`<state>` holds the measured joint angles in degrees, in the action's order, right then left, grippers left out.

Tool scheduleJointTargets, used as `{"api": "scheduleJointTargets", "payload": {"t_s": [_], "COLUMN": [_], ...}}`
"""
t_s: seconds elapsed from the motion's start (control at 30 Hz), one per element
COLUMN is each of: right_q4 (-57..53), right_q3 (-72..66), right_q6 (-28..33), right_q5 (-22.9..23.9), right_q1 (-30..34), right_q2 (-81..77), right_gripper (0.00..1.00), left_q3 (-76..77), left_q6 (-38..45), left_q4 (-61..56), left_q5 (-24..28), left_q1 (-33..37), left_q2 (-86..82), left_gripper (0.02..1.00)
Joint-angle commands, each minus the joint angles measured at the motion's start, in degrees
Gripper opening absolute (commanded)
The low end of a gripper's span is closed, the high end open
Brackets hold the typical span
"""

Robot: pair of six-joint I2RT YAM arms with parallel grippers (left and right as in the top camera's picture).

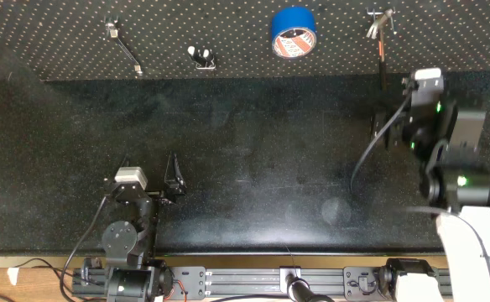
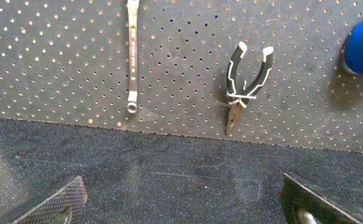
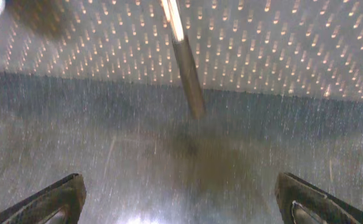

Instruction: Place Tools Onto Pegboard

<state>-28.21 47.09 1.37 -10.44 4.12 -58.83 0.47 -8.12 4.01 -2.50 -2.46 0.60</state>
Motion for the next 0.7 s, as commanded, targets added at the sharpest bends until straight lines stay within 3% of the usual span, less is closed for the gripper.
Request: {"api": "scheduleJointTargets", "payload": {"t_s": [0.03,0.17,0.4,0.57,0.7], "right_q4": [23.39,35.34,39.69,25.83,25.03], "right_q3": [-21.29,-35.23,-46.53,-46.86,-46.86], "right_q6": [0.37,-0.35,-0.74,-0.74,-1.55], "right_q5": [-3.15,-3.78,-3.1,-1.66,-1.6], "right_q1": [0.15,0.15,0.15,0.13,0.09], "right_q2": [13.22,24.79,40.94,53.77,58.8], "right_gripper": [0.996,0.996,0.996,0.998,0.998], "left_q3": [-0.15,-0.15,-0.15,-0.15,-0.15], "left_q6": [0.72,0.72,0.72,0.72,0.72], "left_q4": [0.42,0.42,0.42,0.42,0.42], "left_q5": [0.2,0.2,0.2,0.2,0.2], "left_q1": [-0.2,-0.2,-0.2,-0.2,-0.2], "left_q2": [-0.39,-0.39,-0.39,-0.39,-0.39], "left_gripper": [0.996,0.996,0.996,0.996,0.996]}}
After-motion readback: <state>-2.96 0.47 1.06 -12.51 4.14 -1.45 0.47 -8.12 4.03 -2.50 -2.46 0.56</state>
